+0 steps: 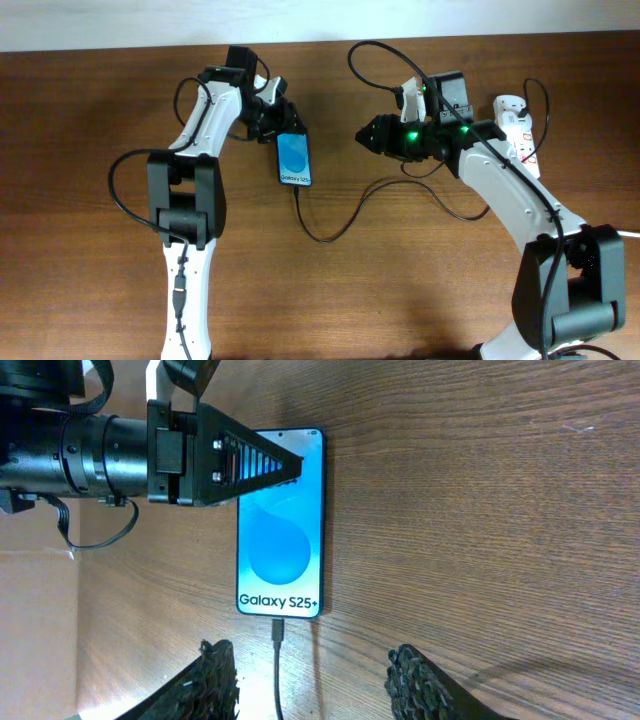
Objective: Plug charger to phone and switch on socket
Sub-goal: 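Lower the cabled phone onto the table and open both grippers, then move the right gripper over the white power strip's switch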
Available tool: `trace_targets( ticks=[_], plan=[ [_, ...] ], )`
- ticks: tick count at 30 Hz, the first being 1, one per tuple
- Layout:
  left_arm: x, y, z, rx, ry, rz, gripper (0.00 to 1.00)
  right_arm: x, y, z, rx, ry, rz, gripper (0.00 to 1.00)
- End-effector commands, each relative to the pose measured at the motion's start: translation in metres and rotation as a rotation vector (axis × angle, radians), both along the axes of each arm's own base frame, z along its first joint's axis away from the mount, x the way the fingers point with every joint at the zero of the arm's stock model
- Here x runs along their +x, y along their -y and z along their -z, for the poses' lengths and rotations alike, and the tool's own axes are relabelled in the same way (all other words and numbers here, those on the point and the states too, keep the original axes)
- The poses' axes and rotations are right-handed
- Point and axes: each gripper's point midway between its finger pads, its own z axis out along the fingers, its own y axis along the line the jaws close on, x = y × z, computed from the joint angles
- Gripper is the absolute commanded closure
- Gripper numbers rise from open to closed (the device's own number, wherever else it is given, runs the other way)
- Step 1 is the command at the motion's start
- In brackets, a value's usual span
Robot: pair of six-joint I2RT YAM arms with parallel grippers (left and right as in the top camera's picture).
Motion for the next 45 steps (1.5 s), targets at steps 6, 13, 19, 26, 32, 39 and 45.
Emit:
trace_targets(
  ticks=[6, 13, 19, 26, 32, 39, 45],
  plan=[
    [-0.002, -0.074, 0.036, 0.446, -0.008, -0.059, 0.43, 0.002, -0.001, -0.007, -0.01, 0.03, -0.007, 0.48],
    [0.021, -0.084, -0.019, 0.498, 0.091, -0.09, 0.46, 0.002, -0.001, -0.012, -0.071, 0.137, -0.112, 0.48],
    [0.027, -0.087, -0.218, 0.447, 0.47, -0.164, 0.44, -0.02, 0.024, -0.083, -0.207, 0.327, -0.086, 0.35],
    [0.0, -0.092, -0.298, 0.429, 0.621, -0.174, 0.0, -0.098, 0.164, -0.228, -0.338, 0.611, 0.387, 0.02],
    [0.0, -0.095, -0.297, 0.443, 0.621, -0.18, 0.0, -0.134, 0.326, -0.2, -0.341, 0.429, 0.801, 0.01],
    [0.0, -0.095, -0.297, 0.442, 0.62, -0.18, 0.0, -0.081, 0.427, -0.092, -0.169, 0.232, 0.871, 0.1],
    [0.0, -0.094, -0.297, 0.442, 0.62, -0.18, 0.01, -0.027, 0.427, -0.034, -0.335, 0.168, 0.834, 0.36]
  ],
)
